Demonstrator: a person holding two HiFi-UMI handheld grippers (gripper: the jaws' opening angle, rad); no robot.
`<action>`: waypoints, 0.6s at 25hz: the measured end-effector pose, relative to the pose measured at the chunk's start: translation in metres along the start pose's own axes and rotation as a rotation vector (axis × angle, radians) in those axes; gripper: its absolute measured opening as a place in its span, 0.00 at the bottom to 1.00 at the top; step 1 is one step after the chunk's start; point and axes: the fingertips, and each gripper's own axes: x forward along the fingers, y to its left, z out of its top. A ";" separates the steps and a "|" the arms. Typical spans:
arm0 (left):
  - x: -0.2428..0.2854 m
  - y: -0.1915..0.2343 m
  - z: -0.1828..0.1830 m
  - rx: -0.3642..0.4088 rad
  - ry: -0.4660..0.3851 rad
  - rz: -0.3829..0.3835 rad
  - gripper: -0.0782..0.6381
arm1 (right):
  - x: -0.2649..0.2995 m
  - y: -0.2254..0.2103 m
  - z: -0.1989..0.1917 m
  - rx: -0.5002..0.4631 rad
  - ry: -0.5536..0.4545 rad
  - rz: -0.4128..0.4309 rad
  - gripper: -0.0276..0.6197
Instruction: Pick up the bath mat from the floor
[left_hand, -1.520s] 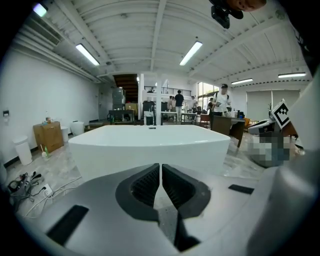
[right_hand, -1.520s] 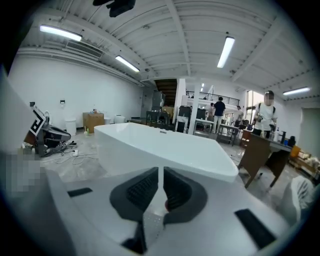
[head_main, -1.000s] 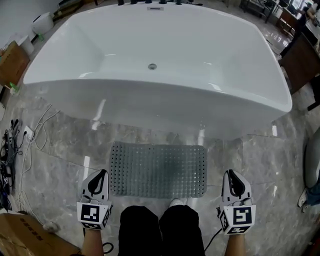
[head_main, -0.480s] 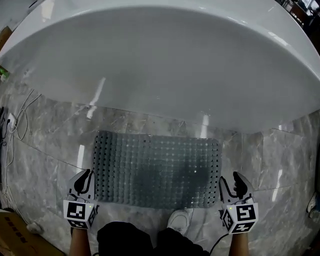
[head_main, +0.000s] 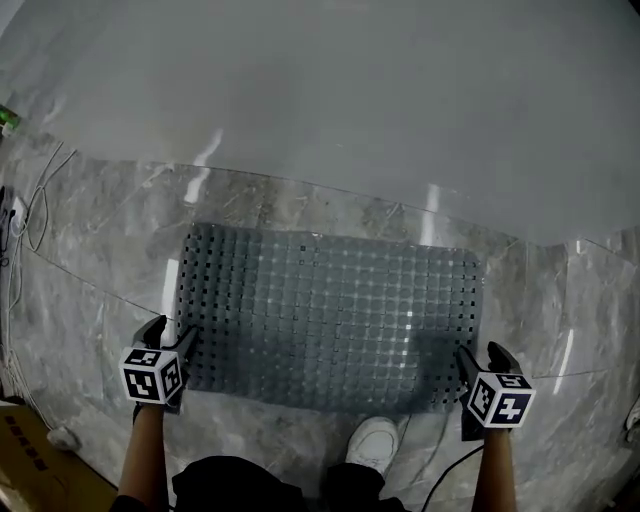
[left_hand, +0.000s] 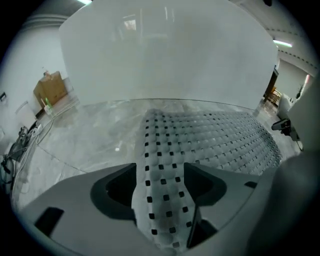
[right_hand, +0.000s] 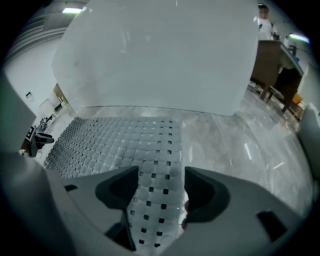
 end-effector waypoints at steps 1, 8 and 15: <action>0.005 0.006 -0.006 -0.011 0.022 0.004 0.50 | 0.005 -0.002 -0.005 0.002 0.018 -0.004 0.48; 0.039 0.020 -0.029 -0.037 0.140 -0.023 0.52 | 0.042 -0.004 -0.031 -0.031 0.149 0.002 0.49; 0.041 0.017 -0.031 -0.039 0.144 -0.065 0.52 | 0.047 -0.008 -0.033 0.002 0.135 0.052 0.53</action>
